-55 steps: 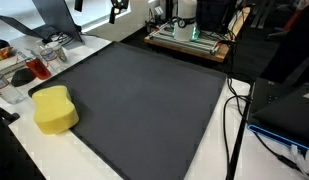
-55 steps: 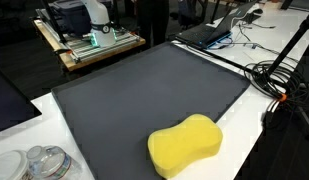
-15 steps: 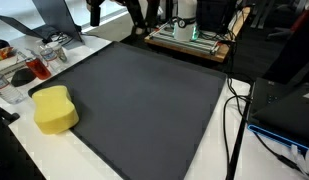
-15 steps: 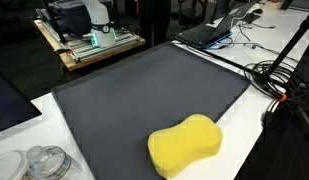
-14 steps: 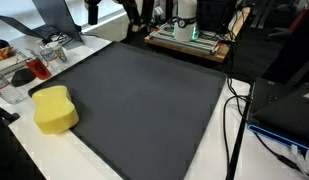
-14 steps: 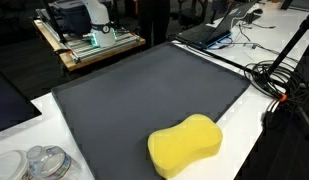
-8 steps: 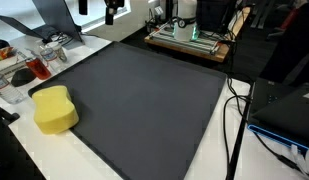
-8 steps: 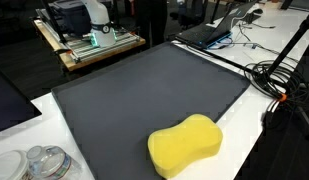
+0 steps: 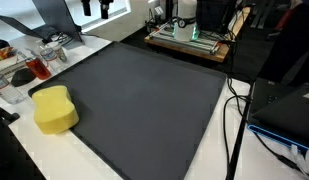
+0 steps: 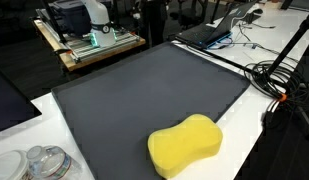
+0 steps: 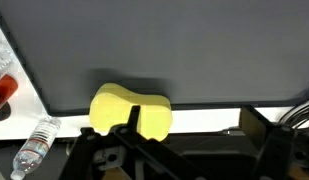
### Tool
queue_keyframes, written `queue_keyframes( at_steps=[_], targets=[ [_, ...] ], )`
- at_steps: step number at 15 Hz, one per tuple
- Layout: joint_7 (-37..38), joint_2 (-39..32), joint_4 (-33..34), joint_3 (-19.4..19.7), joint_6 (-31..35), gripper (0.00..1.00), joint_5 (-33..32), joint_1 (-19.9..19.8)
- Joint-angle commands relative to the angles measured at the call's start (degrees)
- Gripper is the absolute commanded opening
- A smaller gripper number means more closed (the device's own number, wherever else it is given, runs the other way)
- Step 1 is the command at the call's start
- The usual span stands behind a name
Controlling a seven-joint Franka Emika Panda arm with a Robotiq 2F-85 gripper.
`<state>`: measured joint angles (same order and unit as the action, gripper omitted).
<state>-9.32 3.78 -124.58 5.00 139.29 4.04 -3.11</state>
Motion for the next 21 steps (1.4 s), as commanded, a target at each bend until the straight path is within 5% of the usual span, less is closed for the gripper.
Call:
queue_keyframes(
  at_steps=[1,6,13,21],
  targets=[
    [-0.1,-0.2,0.0,0.4,-0.5,1.0,-0.1,-0.7],
    [-0.1,-2.6,1.5,1.5,-1.8,1.0,0.9,-2.0],
    [-7.0,-10.5,10.7,5.3,-10.2,1.0,20.0,-7.2],
    [-6.8,-21.3,22.5,5.0,-13.1,1.0,31.0,-15.3]
  ],
)
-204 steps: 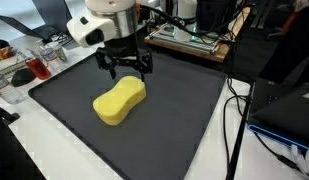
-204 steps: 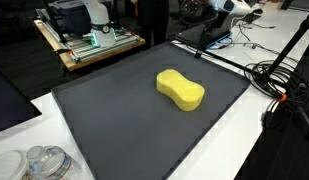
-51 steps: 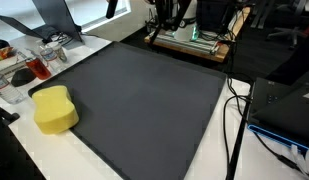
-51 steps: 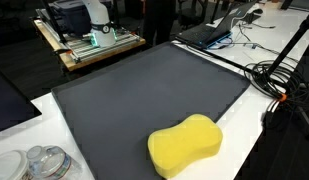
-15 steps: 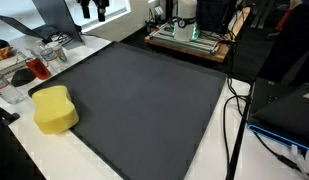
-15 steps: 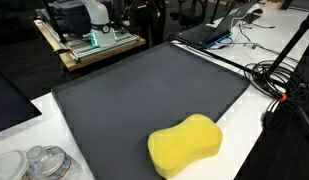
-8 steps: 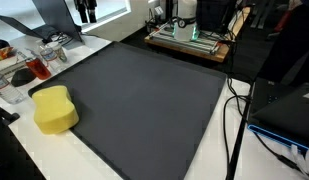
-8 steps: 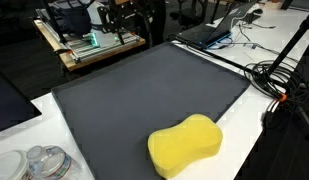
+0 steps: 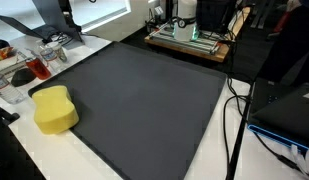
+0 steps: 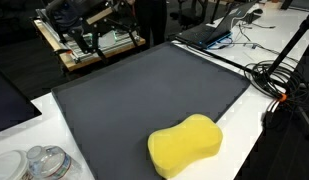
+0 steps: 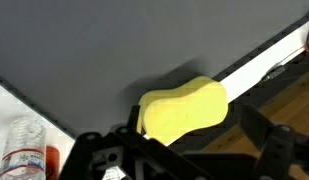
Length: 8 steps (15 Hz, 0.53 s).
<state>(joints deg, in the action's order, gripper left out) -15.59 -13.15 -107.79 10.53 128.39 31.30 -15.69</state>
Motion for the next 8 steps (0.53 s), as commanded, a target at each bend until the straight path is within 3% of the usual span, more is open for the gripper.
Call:
queue_keyframes(
  at_steps=[1,8],
  targets=[
    [-0.5,-5.7,7.0,-0.6,-2.2,1.0,4.6,-3.6],
    [0.1,-14.4,17.7,-1.6,-3.8,1.0,7.1,-8.6]
  ],
)
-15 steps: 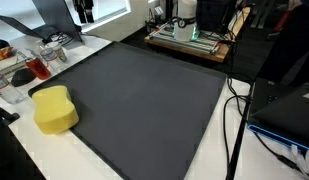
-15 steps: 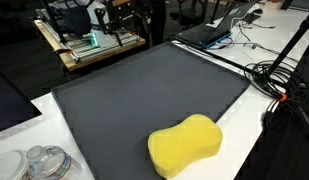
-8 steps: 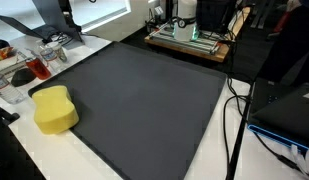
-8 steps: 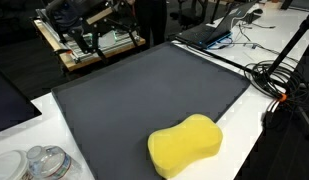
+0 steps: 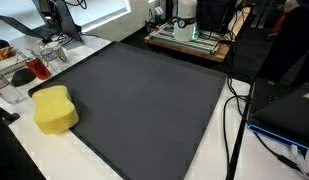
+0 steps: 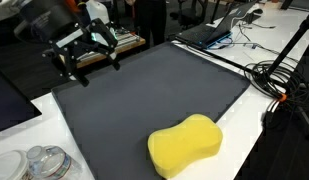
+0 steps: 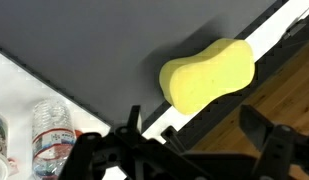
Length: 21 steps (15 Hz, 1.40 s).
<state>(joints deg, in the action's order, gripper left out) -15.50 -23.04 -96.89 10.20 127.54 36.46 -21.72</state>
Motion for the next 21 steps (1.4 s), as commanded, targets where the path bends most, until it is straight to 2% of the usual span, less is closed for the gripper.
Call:
queue_keyframes(
  at_steps=[1,5,12,16,21],
  targets=[
    [-0.1,-5.7,8.5,-1.5,-3.0,1.0,1.9,-3.2],
    [-1.4,-9.9,15.8,-3.2,-4.9,1.0,0.3,-4.7],
    [-1.8,-14.1,26.4,-5.0,-7.4,1.0,-5.5,-4.0],
    [-4.0,-14.8,29.1,-6.5,-5.8,1.0,-10.2,-3.4],
    [-5.4,-13.2,28.3,-5.4,-4.9,1.0,-11.9,-0.1]
  ],
)
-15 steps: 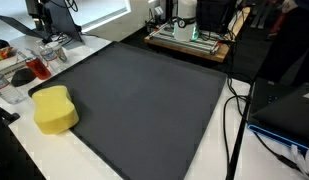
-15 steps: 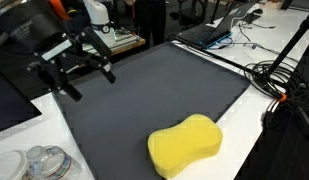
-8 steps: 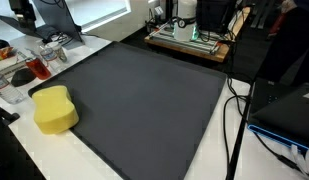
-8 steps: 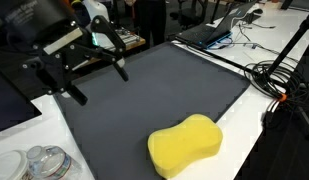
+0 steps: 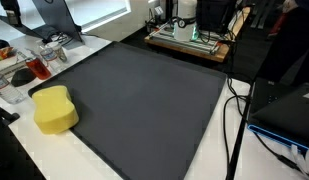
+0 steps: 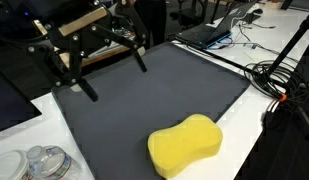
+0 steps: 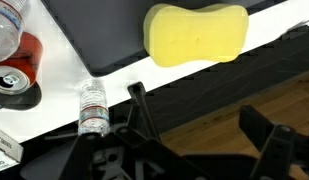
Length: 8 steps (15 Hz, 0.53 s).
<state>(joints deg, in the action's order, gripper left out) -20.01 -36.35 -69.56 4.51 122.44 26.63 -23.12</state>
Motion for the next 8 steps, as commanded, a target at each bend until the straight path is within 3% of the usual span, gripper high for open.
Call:
queue_keyframes(
  at_steps=[1,8],
  targets=[
    [-1.1,0.8,0.3,0.5,1.0,1.0,-3.0,2.1],
    [-5.0,6.6,-4.4,0.9,4.7,1.0,-12.0,7.8]
  ],
)
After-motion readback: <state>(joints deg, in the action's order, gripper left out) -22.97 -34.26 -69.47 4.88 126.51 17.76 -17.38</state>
